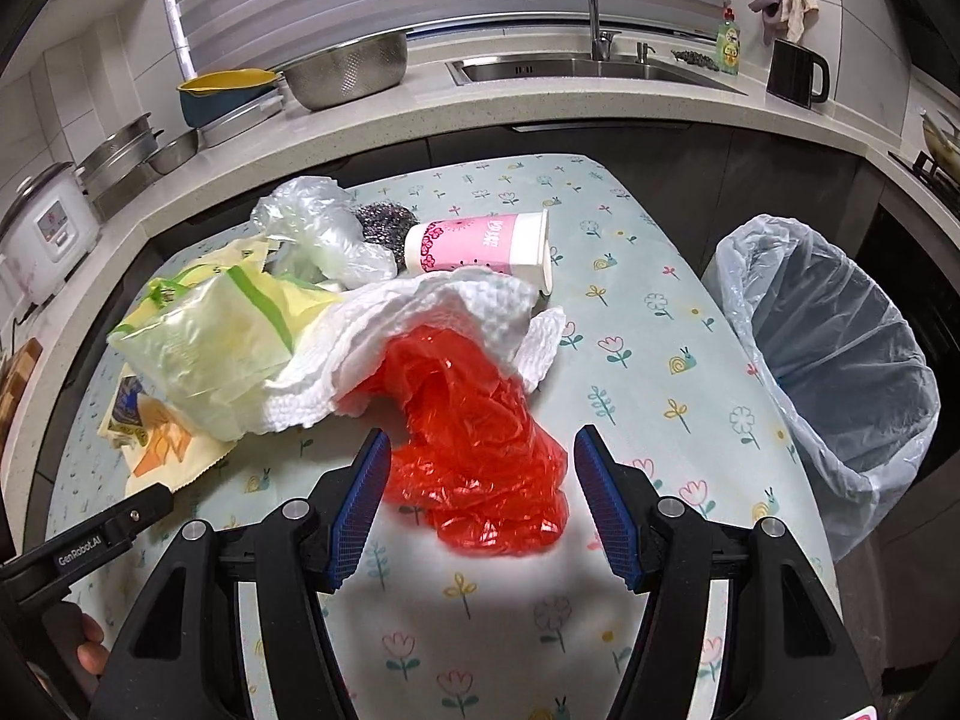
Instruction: Collect trash
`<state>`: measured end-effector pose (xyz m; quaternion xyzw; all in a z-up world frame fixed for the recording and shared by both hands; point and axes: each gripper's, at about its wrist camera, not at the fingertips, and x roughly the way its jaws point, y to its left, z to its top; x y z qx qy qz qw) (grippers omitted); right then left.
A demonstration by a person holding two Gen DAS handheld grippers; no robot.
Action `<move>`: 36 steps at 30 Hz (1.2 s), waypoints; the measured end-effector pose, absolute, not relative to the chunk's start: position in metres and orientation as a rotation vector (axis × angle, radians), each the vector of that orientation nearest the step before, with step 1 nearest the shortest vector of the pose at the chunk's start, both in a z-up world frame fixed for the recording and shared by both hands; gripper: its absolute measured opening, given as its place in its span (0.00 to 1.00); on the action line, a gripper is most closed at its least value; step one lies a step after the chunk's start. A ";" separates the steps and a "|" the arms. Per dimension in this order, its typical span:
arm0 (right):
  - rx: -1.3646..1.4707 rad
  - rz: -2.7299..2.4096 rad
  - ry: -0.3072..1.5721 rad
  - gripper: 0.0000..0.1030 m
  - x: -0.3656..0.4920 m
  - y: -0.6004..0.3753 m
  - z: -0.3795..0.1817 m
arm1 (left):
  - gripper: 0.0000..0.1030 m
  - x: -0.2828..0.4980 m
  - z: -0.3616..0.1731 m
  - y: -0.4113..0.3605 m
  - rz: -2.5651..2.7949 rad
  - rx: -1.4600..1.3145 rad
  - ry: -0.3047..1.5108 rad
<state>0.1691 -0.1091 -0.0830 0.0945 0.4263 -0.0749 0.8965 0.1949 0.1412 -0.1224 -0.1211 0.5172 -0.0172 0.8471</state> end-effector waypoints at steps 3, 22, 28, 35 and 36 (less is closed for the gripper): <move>0.206 -0.152 0.896 0.60 0.177 -0.110 -0.090 | 0.58 0.198 -0.123 0.139 -0.036 -0.239 1.091; 0.207 -0.053 0.819 0.18 0.128 -0.093 -0.041 | 0.20 0.159 -0.070 0.119 -0.138 -0.215 1.005; 0.222 -0.046 0.769 0.18 0.103 -0.100 -0.014 | 0.19 0.131 -0.047 0.110 -0.169 -0.207 0.954; 0.231 -0.034 0.813 0.18 0.075 -0.105 -0.025 | 0.19 0.108 -0.033 0.104 -0.189 -0.177 0.919; 0.231 -0.040 0.818 0.19 0.071 -0.104 -0.028 | 0.19 0.106 -0.033 0.103 -0.187 -0.172 0.920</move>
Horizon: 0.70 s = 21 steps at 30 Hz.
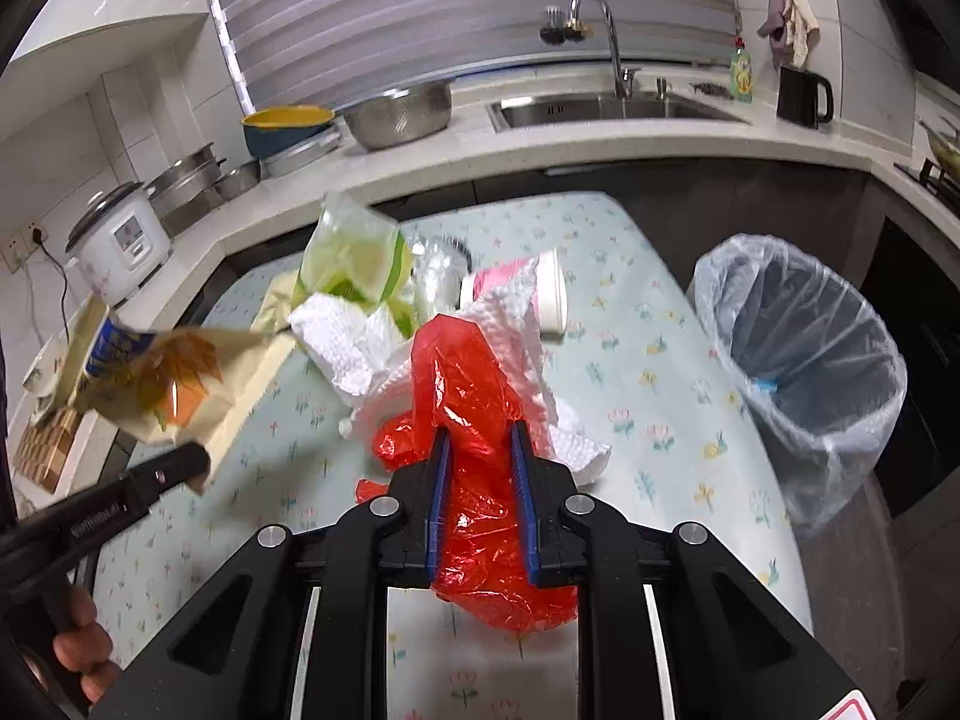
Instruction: Collect trash
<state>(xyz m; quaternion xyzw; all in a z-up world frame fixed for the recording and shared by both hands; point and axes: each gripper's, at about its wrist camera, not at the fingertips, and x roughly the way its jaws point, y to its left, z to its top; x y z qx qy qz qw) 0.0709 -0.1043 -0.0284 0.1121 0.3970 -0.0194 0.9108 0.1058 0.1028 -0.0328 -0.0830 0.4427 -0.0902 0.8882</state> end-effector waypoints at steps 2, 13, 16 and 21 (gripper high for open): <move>0.222 -0.054 0.811 0.25 0.062 -0.104 -0.030 | 0.19 0.105 -0.034 0.102 -0.187 -0.169 0.926; 0.260 -0.065 0.741 0.57 0.057 -0.114 -0.010 | 0.19 0.102 -0.033 0.101 -0.176 -0.167 0.925; 0.252 -0.055 0.776 0.57 0.064 -0.109 -0.022 | 0.19 0.102 -0.033 0.104 -0.164 -0.168 0.921; 0.249 -0.014 0.800 0.56 0.087 -0.099 -0.022 | 0.19 0.108 -0.038 0.112 -0.141 -0.180 0.932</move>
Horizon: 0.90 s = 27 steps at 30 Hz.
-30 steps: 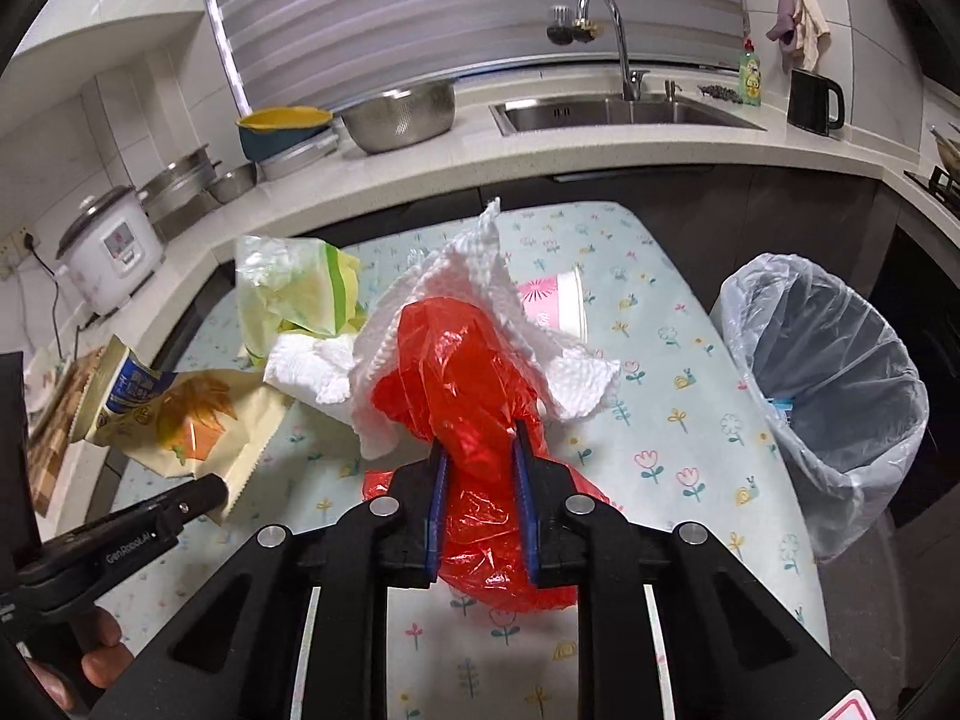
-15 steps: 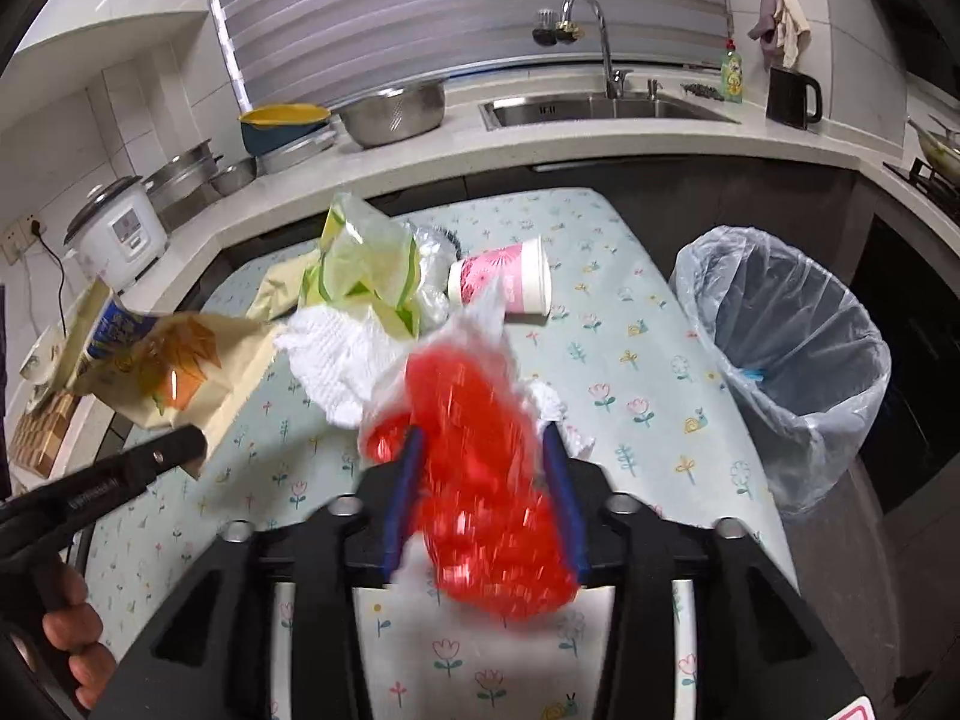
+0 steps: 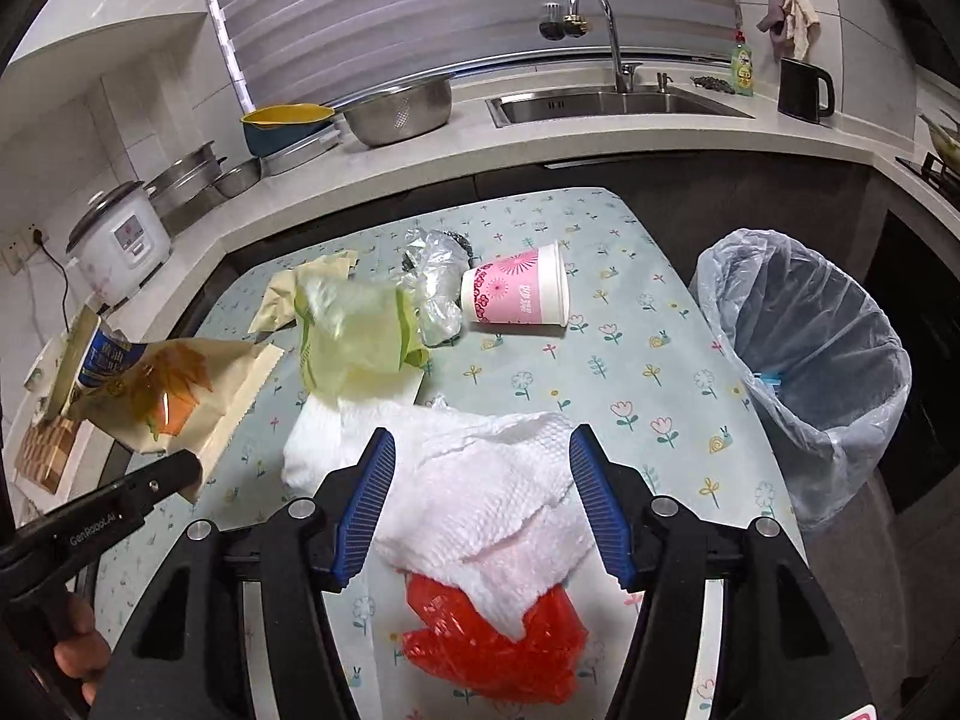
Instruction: Collect trash
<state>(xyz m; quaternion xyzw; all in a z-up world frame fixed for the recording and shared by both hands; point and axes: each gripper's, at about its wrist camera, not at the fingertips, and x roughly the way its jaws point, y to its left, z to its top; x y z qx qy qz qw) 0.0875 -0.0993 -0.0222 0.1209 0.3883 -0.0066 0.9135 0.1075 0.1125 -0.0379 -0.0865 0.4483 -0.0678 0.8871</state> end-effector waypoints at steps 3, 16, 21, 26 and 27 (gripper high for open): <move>0.238 0.021 0.815 0.52 0.100 -0.085 -0.025 | 0.19 0.111 -0.041 0.116 -0.128 -0.186 0.939; 0.157 0.034 0.975 0.04 0.144 -0.056 -0.083 | 0.19 0.126 -0.058 0.121 -0.128 -0.187 0.984; 0.179 0.050 0.902 0.03 0.137 -0.062 -0.051 | 0.19 0.128 -0.058 0.122 -0.133 -0.190 0.987; 0.192 0.066 0.801 0.02 0.127 -0.069 -0.005 | 0.19 0.123 -0.053 0.120 -0.142 -0.184 0.975; 0.198 0.070 0.781 0.02 0.125 -0.071 0.005 | 0.19 0.121 -0.051 0.120 -0.145 -0.183 0.970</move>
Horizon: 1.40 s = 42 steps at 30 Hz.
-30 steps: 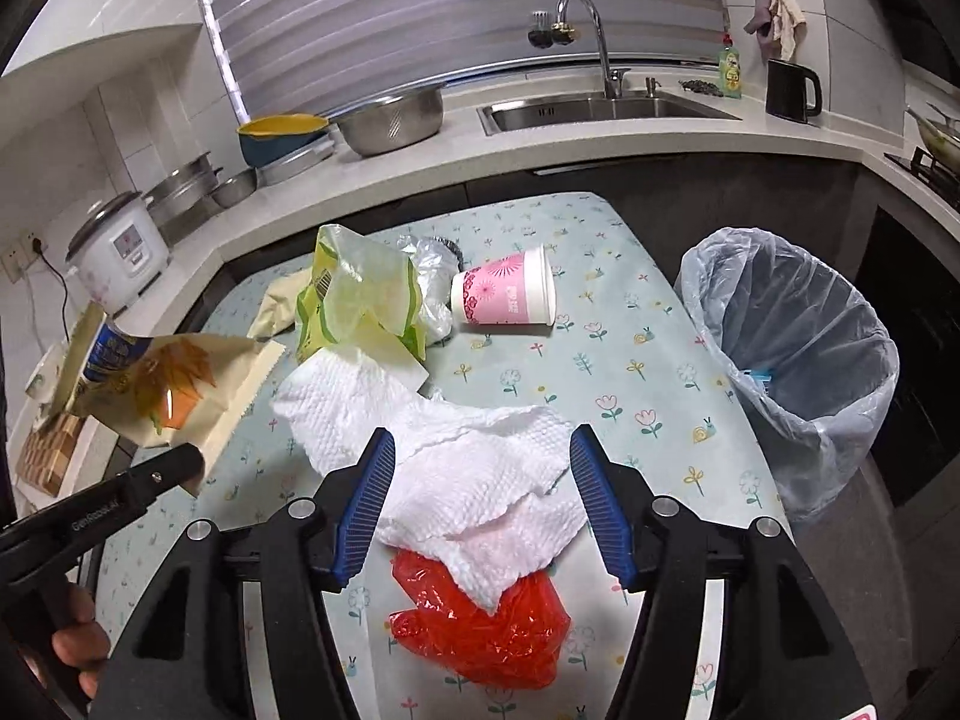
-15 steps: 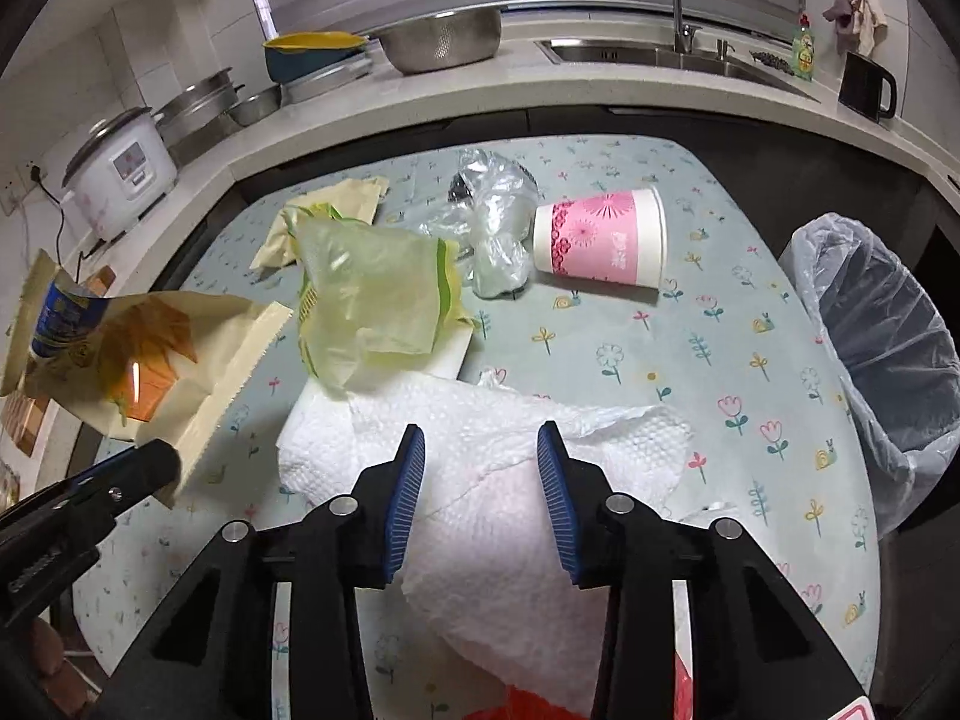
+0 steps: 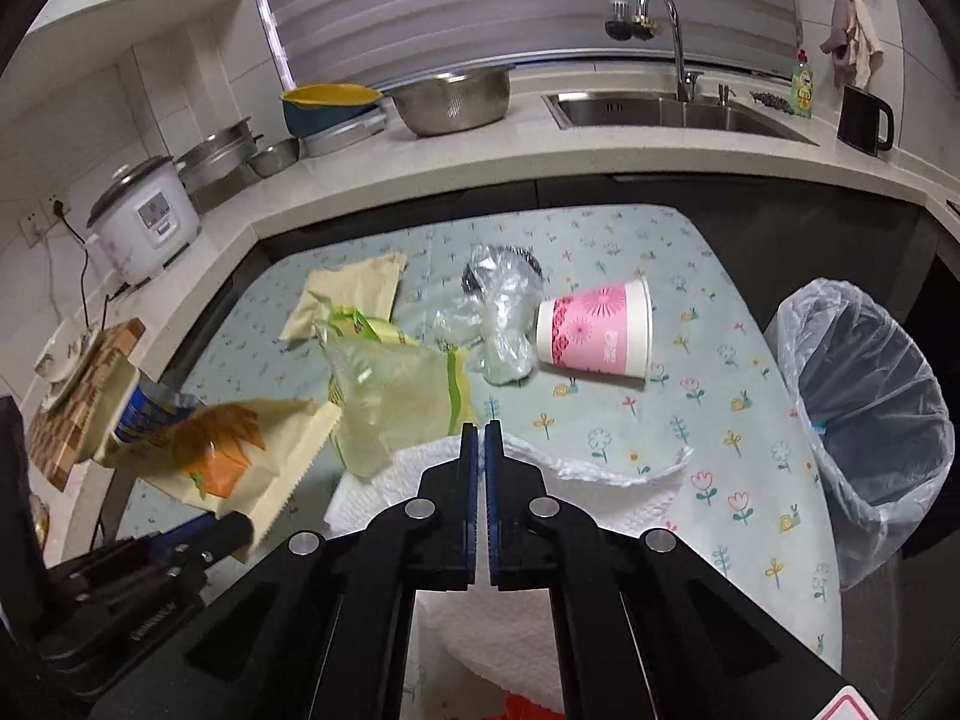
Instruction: Collect trash
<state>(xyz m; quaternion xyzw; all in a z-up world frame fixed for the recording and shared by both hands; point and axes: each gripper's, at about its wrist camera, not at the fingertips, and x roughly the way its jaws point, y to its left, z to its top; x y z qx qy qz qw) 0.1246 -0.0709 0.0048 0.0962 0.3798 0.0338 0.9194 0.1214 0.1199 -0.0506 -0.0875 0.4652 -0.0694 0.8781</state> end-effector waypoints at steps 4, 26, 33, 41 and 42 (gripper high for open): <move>0.220 0.074 0.702 0.02 0.115 -0.080 0.040 | 0.19 0.114 -0.037 0.117 -0.160 -0.182 0.940; 0.261 -0.065 0.502 0.02 0.073 -0.180 0.121 | 0.19 0.108 0.043 -0.001 -0.368 -0.015 0.802; 0.281 -0.164 0.524 0.02 0.068 -0.237 0.106 | 0.19 0.119 0.035 -0.072 -0.463 0.045 0.820; 0.306 -0.275 0.540 0.02 0.081 -0.303 0.089 | 0.19 0.148 0.020 -0.144 -0.560 0.095 0.861; 0.308 -0.283 0.543 0.02 0.083 -0.309 0.088 | 0.19 0.152 0.018 -0.153 -0.569 0.105 0.863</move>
